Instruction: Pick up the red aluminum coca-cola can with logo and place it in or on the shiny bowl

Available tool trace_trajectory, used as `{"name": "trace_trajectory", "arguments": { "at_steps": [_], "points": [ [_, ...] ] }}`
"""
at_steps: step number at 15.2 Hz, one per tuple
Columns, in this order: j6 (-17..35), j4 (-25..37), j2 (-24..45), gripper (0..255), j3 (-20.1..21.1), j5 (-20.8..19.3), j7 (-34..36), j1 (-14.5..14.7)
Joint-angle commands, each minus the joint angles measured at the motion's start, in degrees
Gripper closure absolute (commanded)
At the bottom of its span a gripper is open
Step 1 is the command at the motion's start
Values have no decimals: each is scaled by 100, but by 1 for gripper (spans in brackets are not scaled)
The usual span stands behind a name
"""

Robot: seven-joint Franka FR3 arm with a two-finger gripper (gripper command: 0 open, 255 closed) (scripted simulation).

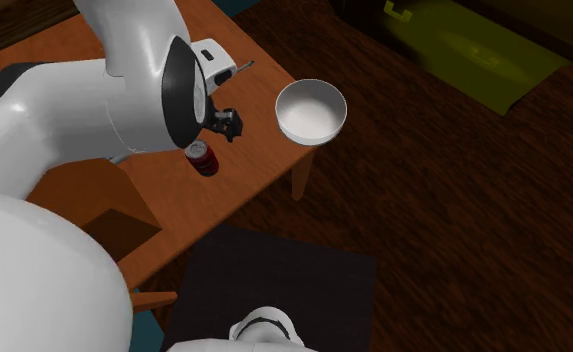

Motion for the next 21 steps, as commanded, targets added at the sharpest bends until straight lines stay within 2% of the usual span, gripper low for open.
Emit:
{"name": "trace_trajectory", "arguments": {
  "at_steps": [1,6,13,21],
  "points": [
    [312,29,388,0,237,-65,218,18],
    [898,228,1335,0,736,-446,818,0],
    [1510,61,1815,0,823,-702,1012,-74],
    [1559,50,1857,0,828,-729,1031,-80]
  ]
}}
